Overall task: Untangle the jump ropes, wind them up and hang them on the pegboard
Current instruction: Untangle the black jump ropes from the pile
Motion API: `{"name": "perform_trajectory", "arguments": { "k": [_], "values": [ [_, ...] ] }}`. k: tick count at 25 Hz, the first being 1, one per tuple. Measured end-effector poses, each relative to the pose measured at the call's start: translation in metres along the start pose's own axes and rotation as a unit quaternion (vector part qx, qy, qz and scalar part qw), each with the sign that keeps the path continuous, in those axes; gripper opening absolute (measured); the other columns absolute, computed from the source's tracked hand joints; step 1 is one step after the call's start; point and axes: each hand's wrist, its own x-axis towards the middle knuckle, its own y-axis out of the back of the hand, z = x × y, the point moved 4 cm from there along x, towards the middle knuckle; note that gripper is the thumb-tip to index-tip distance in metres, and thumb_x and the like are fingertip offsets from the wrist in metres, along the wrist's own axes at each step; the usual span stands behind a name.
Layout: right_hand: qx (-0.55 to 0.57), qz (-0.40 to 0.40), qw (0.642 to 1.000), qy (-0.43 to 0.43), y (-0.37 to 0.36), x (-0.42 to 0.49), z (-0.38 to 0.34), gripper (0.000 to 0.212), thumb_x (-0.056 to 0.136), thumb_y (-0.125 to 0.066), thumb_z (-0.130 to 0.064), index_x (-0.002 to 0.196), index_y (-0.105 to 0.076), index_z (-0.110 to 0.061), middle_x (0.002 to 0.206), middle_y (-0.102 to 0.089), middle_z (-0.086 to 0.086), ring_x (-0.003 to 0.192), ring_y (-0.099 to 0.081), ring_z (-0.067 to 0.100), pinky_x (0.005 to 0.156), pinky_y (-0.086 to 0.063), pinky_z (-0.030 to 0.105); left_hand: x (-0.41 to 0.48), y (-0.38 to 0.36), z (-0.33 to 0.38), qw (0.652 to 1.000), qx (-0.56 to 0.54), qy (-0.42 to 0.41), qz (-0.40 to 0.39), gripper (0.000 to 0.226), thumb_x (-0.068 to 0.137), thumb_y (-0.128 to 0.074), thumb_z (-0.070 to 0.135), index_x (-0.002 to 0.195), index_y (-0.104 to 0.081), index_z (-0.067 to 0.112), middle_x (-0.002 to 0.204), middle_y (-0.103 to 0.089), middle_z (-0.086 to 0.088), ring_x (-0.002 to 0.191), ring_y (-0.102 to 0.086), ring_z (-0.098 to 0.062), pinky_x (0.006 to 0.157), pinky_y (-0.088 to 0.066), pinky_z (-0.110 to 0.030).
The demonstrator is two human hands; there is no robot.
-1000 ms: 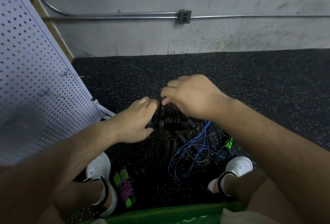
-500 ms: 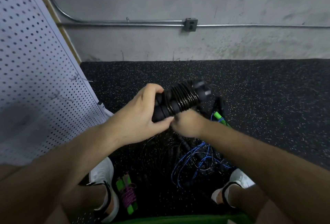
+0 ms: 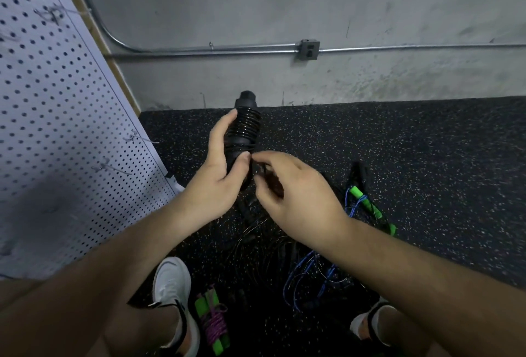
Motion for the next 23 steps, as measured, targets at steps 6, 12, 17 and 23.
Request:
{"name": "perform_trajectory", "arguments": {
  "k": [6, 12, 17, 23],
  "values": [
    [0.021, -0.001, 0.997, 0.079, 0.012, 0.008, 0.004, 0.043, 0.095, -0.067, -0.020, 0.135, -0.059, -0.007, 0.099, -0.062, 0.000, 0.091, -0.058, 0.013, 0.083, -0.050, 0.024, 0.000, -0.005, 0.010, 0.995, -0.080, -0.006, -0.054, 0.049, 0.104, -0.040, -0.005, 0.136, -0.053, 0.029, 0.119, -0.065, 0.008, 0.112, -0.063, -0.003, 0.096, -0.048, -0.020],
    [-0.104, -0.048, 0.974, 0.197, 0.006, 0.009, 0.002, 0.063, 0.098, -0.060, -0.023, 0.150, -0.038, 0.005, 0.116, -0.052, 0.013, 0.103, -0.049, 0.023, 0.081, -0.052, 0.030, 0.002, -0.006, 0.004, 0.970, -0.228, 0.064, -0.056, 0.030, 0.108, -0.046, 0.014, 0.130, -0.059, 0.030, 0.107, -0.059, -0.029, 0.102, -0.057, -0.028, 0.095, -0.045, -0.050],
    [-0.129, 0.050, 0.968, 0.209, 0.016, 0.017, 0.002, 0.044, 0.099, -0.058, -0.008, 0.141, -0.053, 0.002, 0.128, -0.055, 0.013, 0.112, -0.049, 0.028, 0.086, -0.054, 0.034, 0.000, -0.010, 0.010, 0.960, -0.268, 0.058, -0.057, 0.037, 0.100, -0.059, 0.017, 0.136, -0.053, 0.014, 0.130, -0.062, -0.019, 0.128, -0.057, -0.032, 0.111, -0.045, -0.049],
    [-0.113, -0.045, 0.967, 0.222, 0.011, 0.009, -0.009, 0.062, 0.098, -0.056, -0.026, 0.148, -0.040, 0.007, 0.133, -0.051, 0.021, 0.127, -0.042, 0.031, 0.102, -0.043, 0.030, 0.004, -0.003, 0.013, 0.942, -0.308, 0.133, -0.008, 0.031, 0.109, -0.041, 0.025, 0.127, -0.065, 0.034, 0.111, -0.067, -0.019, 0.088, -0.060, -0.023, 0.079, -0.044, -0.042]
  ]
}}
